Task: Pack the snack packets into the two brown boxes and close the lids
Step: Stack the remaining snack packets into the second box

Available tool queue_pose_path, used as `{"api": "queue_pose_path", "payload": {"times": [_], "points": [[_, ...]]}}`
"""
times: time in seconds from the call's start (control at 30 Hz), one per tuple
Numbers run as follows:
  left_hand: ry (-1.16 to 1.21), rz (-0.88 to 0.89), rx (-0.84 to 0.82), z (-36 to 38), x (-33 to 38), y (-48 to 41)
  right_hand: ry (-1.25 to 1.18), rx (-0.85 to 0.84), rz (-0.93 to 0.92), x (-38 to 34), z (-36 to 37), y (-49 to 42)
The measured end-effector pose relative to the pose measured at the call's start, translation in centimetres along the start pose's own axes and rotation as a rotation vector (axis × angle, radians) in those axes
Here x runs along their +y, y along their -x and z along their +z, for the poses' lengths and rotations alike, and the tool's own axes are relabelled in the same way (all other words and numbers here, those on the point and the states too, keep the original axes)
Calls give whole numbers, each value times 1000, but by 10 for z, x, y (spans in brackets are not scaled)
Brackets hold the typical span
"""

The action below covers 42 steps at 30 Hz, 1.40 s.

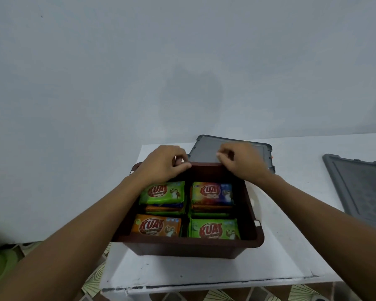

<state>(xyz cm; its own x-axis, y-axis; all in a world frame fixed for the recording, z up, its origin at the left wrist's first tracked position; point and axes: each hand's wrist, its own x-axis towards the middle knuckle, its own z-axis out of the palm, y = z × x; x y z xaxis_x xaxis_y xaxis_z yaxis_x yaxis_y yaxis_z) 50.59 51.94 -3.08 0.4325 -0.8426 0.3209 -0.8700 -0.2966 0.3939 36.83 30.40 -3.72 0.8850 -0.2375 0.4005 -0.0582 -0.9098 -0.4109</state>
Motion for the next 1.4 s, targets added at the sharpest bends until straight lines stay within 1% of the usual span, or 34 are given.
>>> {"api": "queue_pose_path", "payload": {"times": [0.03, 0.07, 0.1, 0.17, 0.2, 0.23, 0.3, 0.4, 0.47, 0.53, 0.57, 0.63, 0.7, 0.77, 0.8, 0.87, 0.93, 1.0, 1.07, 1.13, 1.17, 1.23, 1.27, 1.37, 1.4], "points": [[33, -26, 38, 3, 2, -9, -22, 18, 43, 12, -3, -3], [66, -61, 56, 6, 4, -20, -36, -24, 86, 27, -6, -6], [99, -102, 51, 11, 6, -31, -26, -125, 122, 42, -10, -6], [127, -222, -24, 24, 9, -57, 95, -388, 181, 77, -14, 0], [113, -295, -87, 32, 11, -70, 181, -469, 219, 95, -16, 6], [85, -362, -160, 41, 13, -83, 262, -489, 250, 111, -18, 15], [10, -456, -317, 61, 19, -110, 371, -423, 279, 138, -21, 32], [-89, -495, -489, 91, 31, -145, 476, -362, 219, 160, -23, 48], [-107, -460, -522, 108, 40, -161, 477, -274, 176, 169, -23, 47], [-120, -373, -547, 124, 49, -173, 431, -187, 143, 178, -23, 40], [-142, -323, -565, 130, 53, -177, 408, -175, 118, 182, -22, 36], [-156, -239, -579, 136, 63, -181, 353, -207, 84, 188, -20, 29], [-78, -181, -556, 136, 69, -183, 307, -250, 70, 192, -18, 23], [73, -198, -509, 134, 70, -183, 289, -292, 52, 195, -14, 17], [106, -219, -471, 132, 68, -184, 286, -326, 37, 196, -12, 13], [43, -273, -411, 129, 61, -184, 298, -428, -9, 197, -8, 7], [-71, -326, -438, 128, 52, -183, 326, -502, -49, 200, -4, 5], [-139, -368, -493, 127, 43, -181, 351, -483, -64, 204, -3, 4], [-149, -404, -534, 126, 39, -179, 376, -406, -85, 207, -6, 1], [-162, -392, -575, 127, 41, -178, 398, -366, -114, 211, -10, -4], [-159, -383, -584, 127, 42, -178, 399, -376, -127, 213, -11, -6], [-124, -372, -577, 127, 45, -179, 365, -418, -109, 218, -13, -9], [-100, -375, -572, 128, 45, -181, 330, -419, -68, 222, -14, -11], [-70, -354, -562, 131, 45, -185, 226, -332, 187, 238, -20, -18], [-62, -334, -559, 132, 45, -187, 214, -334, 277, 247, -23, -21]]}}
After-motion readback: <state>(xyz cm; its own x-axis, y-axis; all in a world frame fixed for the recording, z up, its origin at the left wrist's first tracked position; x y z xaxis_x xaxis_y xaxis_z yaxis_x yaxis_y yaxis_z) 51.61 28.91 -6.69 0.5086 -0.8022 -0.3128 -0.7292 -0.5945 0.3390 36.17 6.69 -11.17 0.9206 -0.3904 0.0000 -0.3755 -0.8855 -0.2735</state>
